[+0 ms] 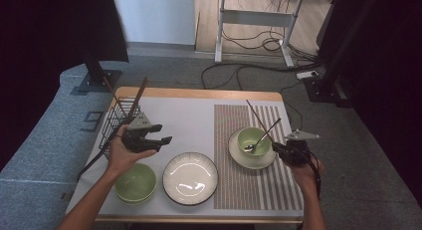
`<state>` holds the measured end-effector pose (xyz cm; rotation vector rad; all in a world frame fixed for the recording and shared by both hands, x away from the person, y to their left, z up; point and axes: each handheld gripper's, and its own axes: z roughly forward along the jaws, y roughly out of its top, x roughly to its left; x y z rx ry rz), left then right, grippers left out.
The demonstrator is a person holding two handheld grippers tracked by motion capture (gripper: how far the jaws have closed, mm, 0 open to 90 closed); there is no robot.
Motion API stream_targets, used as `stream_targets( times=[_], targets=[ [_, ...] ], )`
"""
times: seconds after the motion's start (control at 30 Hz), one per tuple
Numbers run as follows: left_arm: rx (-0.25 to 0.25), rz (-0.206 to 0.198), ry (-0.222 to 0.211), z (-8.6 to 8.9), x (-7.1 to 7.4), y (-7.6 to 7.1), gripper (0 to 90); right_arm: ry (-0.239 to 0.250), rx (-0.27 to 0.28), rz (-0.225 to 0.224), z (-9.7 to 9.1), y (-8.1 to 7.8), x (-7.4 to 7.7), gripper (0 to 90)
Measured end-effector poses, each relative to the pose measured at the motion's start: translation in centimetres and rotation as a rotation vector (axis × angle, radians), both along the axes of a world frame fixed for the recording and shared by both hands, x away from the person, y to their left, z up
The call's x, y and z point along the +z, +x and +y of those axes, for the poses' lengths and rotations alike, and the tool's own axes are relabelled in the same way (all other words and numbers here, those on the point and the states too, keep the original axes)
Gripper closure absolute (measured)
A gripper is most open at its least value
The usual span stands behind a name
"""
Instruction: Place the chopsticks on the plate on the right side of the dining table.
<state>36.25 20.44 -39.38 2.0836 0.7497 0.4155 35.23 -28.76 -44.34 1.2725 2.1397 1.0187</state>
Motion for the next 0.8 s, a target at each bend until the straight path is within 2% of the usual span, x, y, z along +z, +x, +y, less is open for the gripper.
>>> stream_targets(
  times=[0.47, 0.8],
  targets=[
    [-0.01, 0.008, 0.003, -0.1, -0.1, 0.0, 40.2, 0.013, -0.109, -0.015, -2.1, -0.2, -0.4, 84.8],
    [-0.013, 0.012, 0.007, -0.2, -0.2, 0.0, 40.1, 0.028, -0.163, -0.028, -3.2, -0.3, -0.4, 84.9]
  ],
)
